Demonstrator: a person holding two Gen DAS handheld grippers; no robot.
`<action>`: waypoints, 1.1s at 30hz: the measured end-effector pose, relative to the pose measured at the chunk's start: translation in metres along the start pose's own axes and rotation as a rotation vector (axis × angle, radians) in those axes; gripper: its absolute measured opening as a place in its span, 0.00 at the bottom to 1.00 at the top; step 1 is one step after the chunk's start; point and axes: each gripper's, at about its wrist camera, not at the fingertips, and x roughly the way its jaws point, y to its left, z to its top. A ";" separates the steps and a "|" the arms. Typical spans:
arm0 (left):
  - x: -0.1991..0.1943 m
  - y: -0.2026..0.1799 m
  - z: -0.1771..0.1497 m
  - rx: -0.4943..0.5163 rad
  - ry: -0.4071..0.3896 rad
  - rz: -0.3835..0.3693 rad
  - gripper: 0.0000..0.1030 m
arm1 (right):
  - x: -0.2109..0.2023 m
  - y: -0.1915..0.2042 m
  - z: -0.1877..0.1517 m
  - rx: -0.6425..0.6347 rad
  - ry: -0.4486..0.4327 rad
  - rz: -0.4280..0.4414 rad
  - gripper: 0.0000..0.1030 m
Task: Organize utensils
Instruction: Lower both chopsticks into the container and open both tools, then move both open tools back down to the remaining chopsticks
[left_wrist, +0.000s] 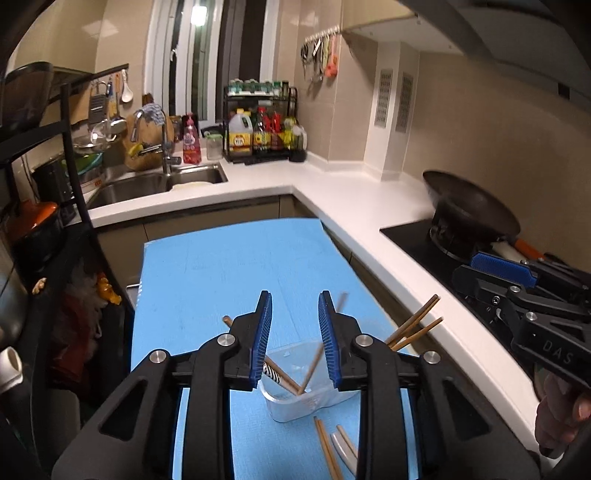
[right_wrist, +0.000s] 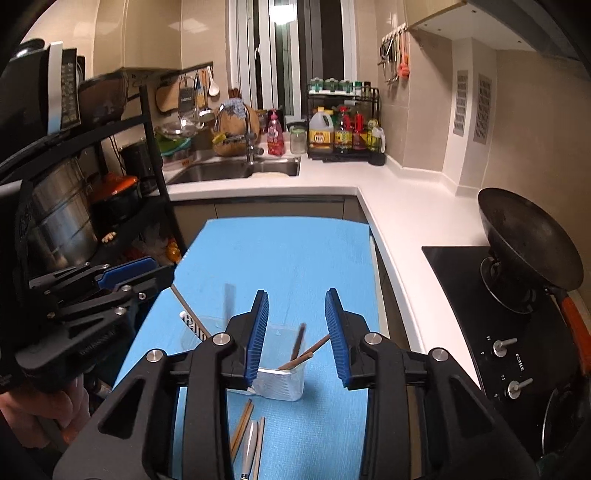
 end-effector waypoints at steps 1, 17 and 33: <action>-0.009 0.000 -0.003 -0.004 -0.012 -0.004 0.26 | -0.008 0.001 -0.002 -0.003 -0.014 0.000 0.32; -0.084 -0.028 -0.157 -0.011 -0.038 -0.043 0.12 | -0.089 -0.013 -0.124 0.157 -0.087 0.053 0.03; -0.029 -0.023 -0.275 -0.238 0.093 -0.067 0.10 | 0.007 0.034 -0.287 0.199 0.250 0.125 0.10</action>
